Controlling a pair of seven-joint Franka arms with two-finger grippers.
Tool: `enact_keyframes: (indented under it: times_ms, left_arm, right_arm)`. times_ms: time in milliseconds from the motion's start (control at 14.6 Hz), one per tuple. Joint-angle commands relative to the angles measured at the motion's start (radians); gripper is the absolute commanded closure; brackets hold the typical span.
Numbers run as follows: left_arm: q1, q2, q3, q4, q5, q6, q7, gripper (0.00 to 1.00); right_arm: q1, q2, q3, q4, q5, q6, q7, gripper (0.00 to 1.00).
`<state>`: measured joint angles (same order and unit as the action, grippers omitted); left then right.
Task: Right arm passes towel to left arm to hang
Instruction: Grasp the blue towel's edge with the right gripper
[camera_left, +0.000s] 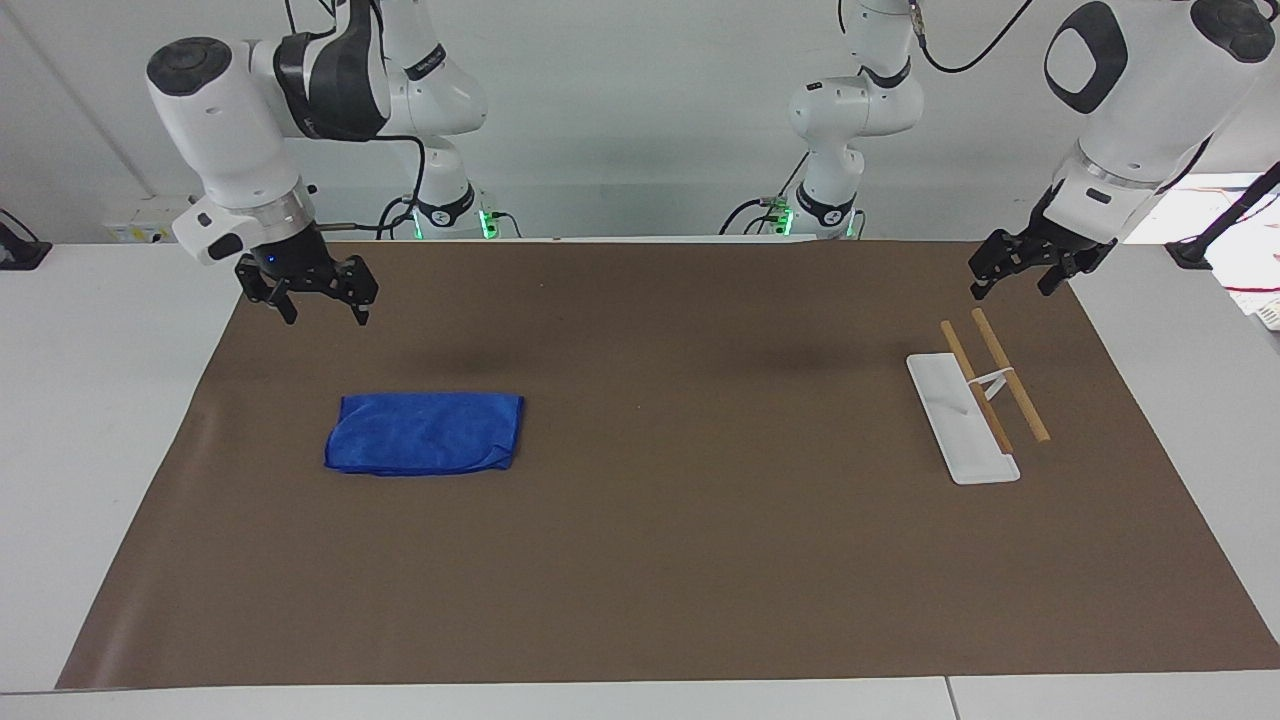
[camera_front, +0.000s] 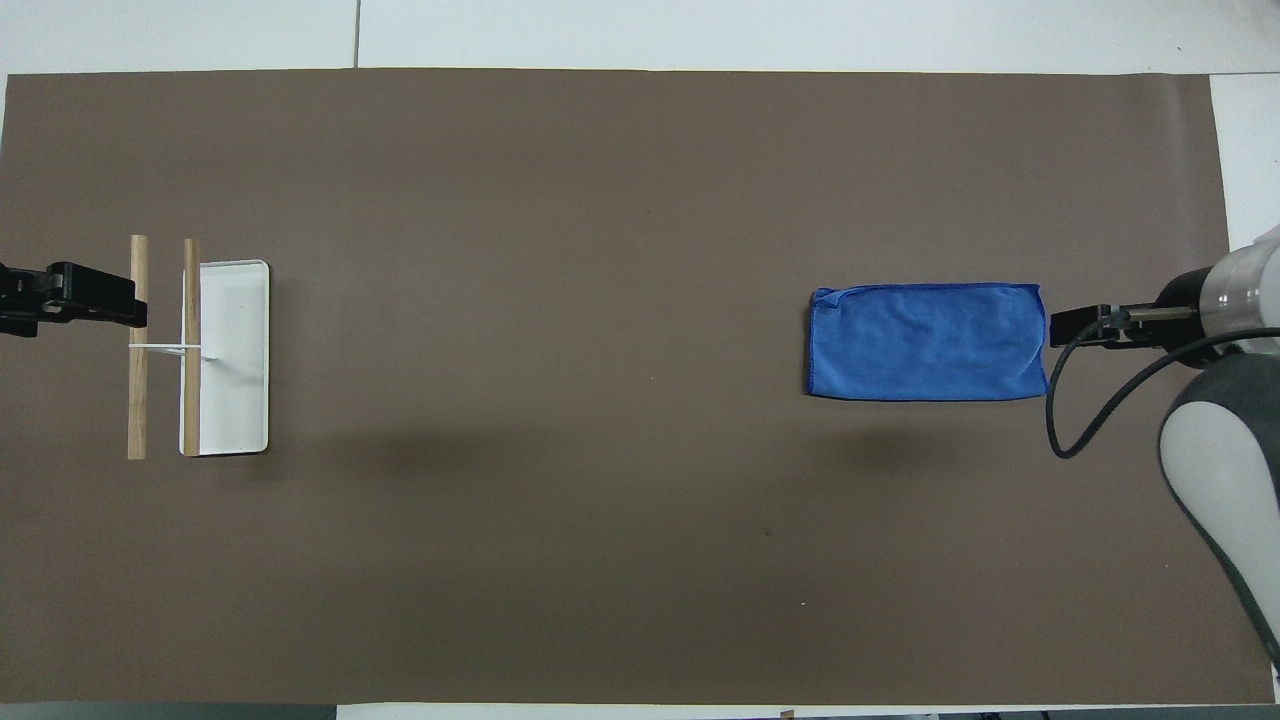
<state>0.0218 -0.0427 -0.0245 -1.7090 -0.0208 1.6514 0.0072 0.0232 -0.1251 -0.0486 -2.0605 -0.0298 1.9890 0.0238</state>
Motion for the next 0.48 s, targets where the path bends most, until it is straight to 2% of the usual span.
enact_keyframes:
  times_ms: [0, 206, 412]
  left_arm:
    - [0.006, -0.02, -0.003, -0.015, 0.019, -0.001, 0.005, 0.0]
    - [0.006, -0.02, -0.003, -0.015, 0.019, -0.001, 0.004, 0.0]
    - [0.006, -0.02, -0.003, -0.017, 0.019, -0.001, 0.004, 0.0]
  right_arm:
    - [0.001, 0.051, 0.004, -0.084, 0.01, 0.146, 0.016, 0.0]
    - [0.02, 0.113, 0.004, -0.171, 0.013, 0.324, 0.016, 0.0]
    - [0.026, 0.136, 0.004, -0.236, 0.011, 0.433, 0.015, 0.0]
